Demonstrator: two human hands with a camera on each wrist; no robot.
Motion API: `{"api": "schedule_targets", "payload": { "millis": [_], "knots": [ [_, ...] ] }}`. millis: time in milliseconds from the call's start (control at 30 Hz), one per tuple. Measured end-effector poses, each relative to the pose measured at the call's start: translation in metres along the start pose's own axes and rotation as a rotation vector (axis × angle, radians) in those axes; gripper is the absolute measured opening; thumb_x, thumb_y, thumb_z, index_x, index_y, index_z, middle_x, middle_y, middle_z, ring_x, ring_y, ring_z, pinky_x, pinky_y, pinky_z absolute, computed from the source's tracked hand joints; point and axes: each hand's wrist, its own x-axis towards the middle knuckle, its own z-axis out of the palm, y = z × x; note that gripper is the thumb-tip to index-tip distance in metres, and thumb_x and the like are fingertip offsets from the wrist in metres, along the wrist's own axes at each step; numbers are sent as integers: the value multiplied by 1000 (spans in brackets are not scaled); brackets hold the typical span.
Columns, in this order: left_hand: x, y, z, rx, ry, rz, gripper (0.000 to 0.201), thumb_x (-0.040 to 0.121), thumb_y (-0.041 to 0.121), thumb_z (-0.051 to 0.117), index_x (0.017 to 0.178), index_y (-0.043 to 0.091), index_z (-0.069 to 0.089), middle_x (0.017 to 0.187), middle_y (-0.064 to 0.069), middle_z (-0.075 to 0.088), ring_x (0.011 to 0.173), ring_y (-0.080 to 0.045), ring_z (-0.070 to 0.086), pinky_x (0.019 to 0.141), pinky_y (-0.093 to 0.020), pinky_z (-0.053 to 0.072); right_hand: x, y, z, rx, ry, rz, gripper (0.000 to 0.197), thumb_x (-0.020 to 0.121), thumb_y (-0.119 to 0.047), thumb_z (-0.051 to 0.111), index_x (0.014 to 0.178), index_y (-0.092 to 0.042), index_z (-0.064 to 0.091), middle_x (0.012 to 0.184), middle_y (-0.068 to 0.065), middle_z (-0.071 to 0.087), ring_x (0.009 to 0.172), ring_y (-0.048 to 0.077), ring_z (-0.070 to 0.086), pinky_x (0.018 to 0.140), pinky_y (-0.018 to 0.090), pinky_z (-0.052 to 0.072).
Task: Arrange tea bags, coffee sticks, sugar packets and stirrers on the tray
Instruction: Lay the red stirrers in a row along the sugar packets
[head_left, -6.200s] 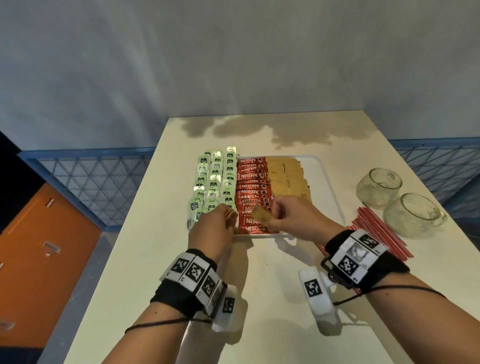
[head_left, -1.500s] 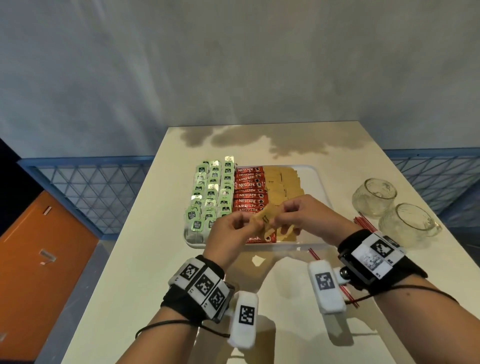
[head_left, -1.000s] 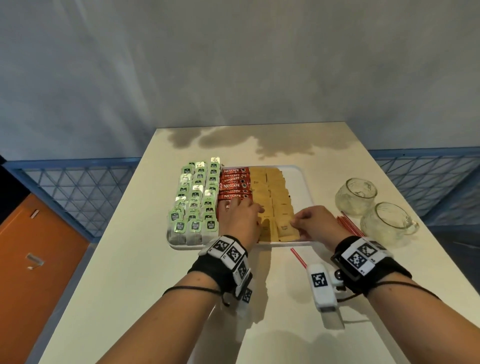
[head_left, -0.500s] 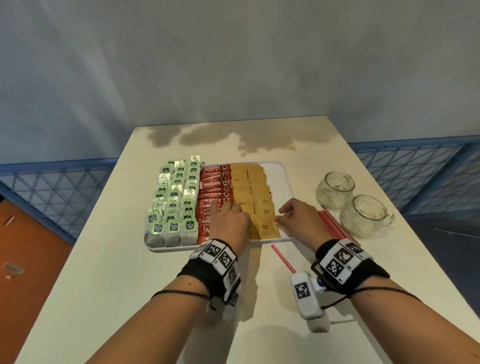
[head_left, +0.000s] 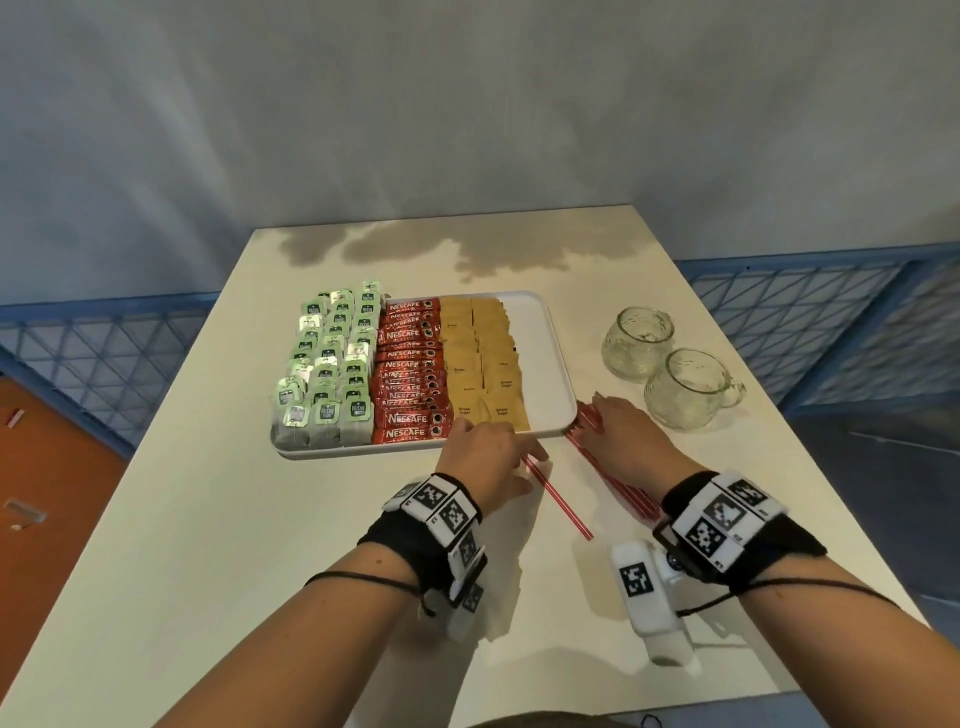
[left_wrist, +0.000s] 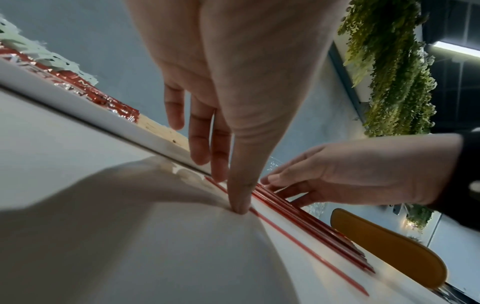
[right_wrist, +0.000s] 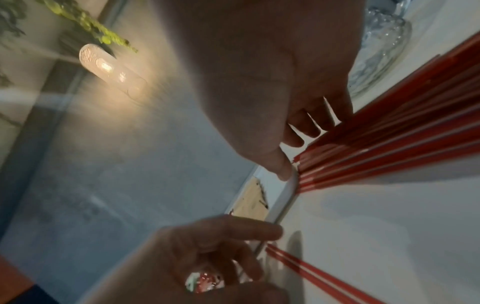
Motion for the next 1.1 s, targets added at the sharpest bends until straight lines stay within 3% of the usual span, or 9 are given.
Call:
{"api": "schedule_targets", "payload": {
  "millis": [100, 167, 367, 533, 667, 800, 933, 1000, 1100],
  "knots": [
    [-1, 2, 1, 0, -23, -36, 26, 89, 45, 63, 114, 43, 66, 100, 8, 60, 101, -14, 56, 89, -36, 31, -8, 6, -7, -32, -32, 33, 79, 93, -48, 58, 151, -3, 28, 154, 18, 32, 142, 34, 31, 115, 45, 31],
    [-2, 2, 2, 2, -18, -56, 23, 89, 47, 62, 111, 42, 68, 99, 9, 60, 101, -13, 57, 89, -36, 31, -16, 10, -8, -146, -89, 87, 85, 90, -55, 59, 149, -2, 28, 153, 17, 32, 140, 35, 31, 113, 47, 33],
    [-9, 2, 2, 11, 4, -85, 19, 91, 47, 61, 101, 35, 70, 101, 10, 66, 102, -14, 59, 94, -37, 30, -42, -11, 7, -340, -127, 15, 40, 97, -26, 52, 131, -4, 49, 134, 14, 41, 124, 31, 41, 101, 38, 42],
    [-23, -6, 3, 31, -8, -73, 20, 88, 49, 63, 95, 32, 70, 99, 10, 68, 103, -16, 59, 93, -38, 31, -57, -39, 13, -420, -171, -156, 30, 91, -20, 63, 118, -6, 60, 121, 12, 49, 104, 31, 59, 80, 31, 45],
    [-42, -21, 4, 51, 56, -98, 42, 81, 54, 69, 109, 25, 58, 118, 3, 56, 114, -20, 48, 97, -37, 34, -58, -69, 20, -402, -174, -373, 32, 87, -20, 65, 119, -15, 65, 108, 7, 52, 94, 26, 60, 78, 35, 51],
    [-61, -45, 3, 3, 147, -114, 71, 74, 52, 74, 132, 28, 43, 134, 6, 44, 123, -17, 39, 101, -33, 30, -55, -104, 28, -325, -223, -586, 35, 89, -23, 66, 123, -16, 65, 118, 5, 59, 102, 22, 58, 86, 33, 49],
    [-73, -69, -3, -115, 26, -173, 64, 74, 48, 75, 129, 27, 49, 128, 4, 56, 118, -20, 52, 97, -37, 42, -50, -128, 34, -124, -284, -646, 36, 81, -25, 77, 115, -17, 70, 118, -1, 66, 101, 15, 58, 87, 25, 46],
    [-81, -80, -5, -133, -3, -203, 50, 78, 46, 73, 122, 29, 56, 120, 5, 60, 111, -19, 57, 90, -35, 47, -46, -129, 33, -92, -267, -630, 46, 77, -33, 81, 119, -22, 68, 116, -3, 67, 99, 13, 58, 88, 28, 48],
    [-88, -95, -6, -52, -8, -198, 37, 84, 43, 67, 118, 29, 61, 119, 6, 59, 110, -16, 56, 89, -33, 46, -44, -121, 30, -214, -267, -543, 79, 65, -51, 85, 134, -26, 55, 125, -9, 57, 109, 12, 54, 95, 31, 48]
  ]
}}
